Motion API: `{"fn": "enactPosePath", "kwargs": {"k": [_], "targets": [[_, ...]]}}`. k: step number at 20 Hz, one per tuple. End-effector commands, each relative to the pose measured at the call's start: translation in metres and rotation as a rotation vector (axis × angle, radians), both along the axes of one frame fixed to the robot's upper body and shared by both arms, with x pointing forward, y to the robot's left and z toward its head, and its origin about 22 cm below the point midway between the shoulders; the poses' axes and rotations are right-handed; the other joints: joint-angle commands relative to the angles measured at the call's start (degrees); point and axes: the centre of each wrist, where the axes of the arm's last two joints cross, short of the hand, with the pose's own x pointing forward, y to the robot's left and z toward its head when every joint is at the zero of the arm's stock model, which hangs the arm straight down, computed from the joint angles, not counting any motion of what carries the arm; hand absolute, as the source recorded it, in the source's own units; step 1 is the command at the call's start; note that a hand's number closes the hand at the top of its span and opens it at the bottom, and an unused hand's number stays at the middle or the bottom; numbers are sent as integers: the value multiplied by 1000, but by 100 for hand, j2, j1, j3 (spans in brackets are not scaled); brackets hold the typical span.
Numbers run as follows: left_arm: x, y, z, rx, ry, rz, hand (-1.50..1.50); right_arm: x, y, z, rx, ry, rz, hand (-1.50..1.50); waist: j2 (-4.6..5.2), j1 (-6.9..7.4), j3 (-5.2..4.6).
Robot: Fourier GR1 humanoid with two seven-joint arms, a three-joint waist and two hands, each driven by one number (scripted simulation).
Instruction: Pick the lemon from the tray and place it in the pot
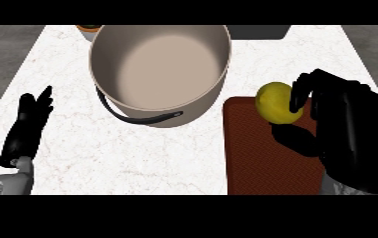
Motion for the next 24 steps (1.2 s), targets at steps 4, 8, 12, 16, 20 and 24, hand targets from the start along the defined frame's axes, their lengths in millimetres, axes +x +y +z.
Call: {"fn": "enactPosePath", "kwargs": {"k": [4,8,12,16,20,24], "targets": [[2,1,-3,2,-4,-24,0,-11,51,63,-9,-83,90,150,18,49,-3],[10,-8,0,1,0,-11,0,11,98,89,4,-3,120,150,26,108,-5],[7,-3,-7,4,-2,-33,0,47,115,114,38,73,113,150,35,138,-4],[6,4,-1,-12,-10,-10,0,73,129,104,80,159,120,150,37,159,-1],[12,-5,2,2,-13,-30,0,98,151,81,82,200,136,150,44,166,0],[21,-26,1,4,-3,-33,0,133,159,69,76,284,141,150,79,211,-2]]}}
